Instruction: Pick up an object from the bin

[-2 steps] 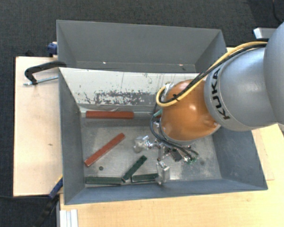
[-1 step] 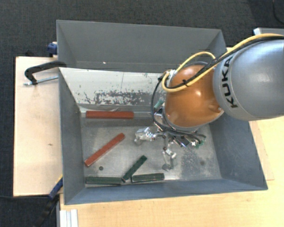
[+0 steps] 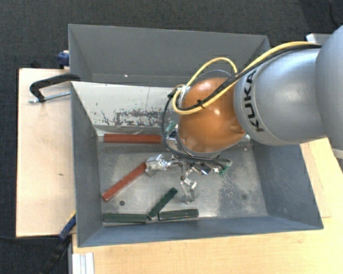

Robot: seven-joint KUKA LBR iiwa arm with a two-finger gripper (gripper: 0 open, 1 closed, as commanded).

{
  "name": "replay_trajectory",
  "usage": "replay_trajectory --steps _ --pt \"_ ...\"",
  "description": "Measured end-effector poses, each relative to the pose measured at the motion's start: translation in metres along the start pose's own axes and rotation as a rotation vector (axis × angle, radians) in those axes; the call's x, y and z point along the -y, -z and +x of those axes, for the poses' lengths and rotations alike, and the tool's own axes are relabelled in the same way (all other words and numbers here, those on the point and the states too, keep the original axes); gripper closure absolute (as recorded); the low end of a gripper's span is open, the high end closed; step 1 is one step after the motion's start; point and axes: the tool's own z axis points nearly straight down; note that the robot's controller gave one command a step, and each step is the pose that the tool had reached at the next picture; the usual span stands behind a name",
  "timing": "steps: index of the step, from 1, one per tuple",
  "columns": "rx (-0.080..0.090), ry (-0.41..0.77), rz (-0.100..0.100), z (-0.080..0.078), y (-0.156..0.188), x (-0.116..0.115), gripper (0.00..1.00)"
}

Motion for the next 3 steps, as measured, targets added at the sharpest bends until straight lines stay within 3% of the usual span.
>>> replay_trajectory --steps 1,2,3 --pt "-0.003 0.239 -0.006 -0.005 -0.016 -0.031 1.00" --pt "-0.003 0.239 -0.006 -0.005 -0.016 -0.031 1.00" --pt "-0.001 0.241 -0.004 0.032 0.105 -0.014 1.00"
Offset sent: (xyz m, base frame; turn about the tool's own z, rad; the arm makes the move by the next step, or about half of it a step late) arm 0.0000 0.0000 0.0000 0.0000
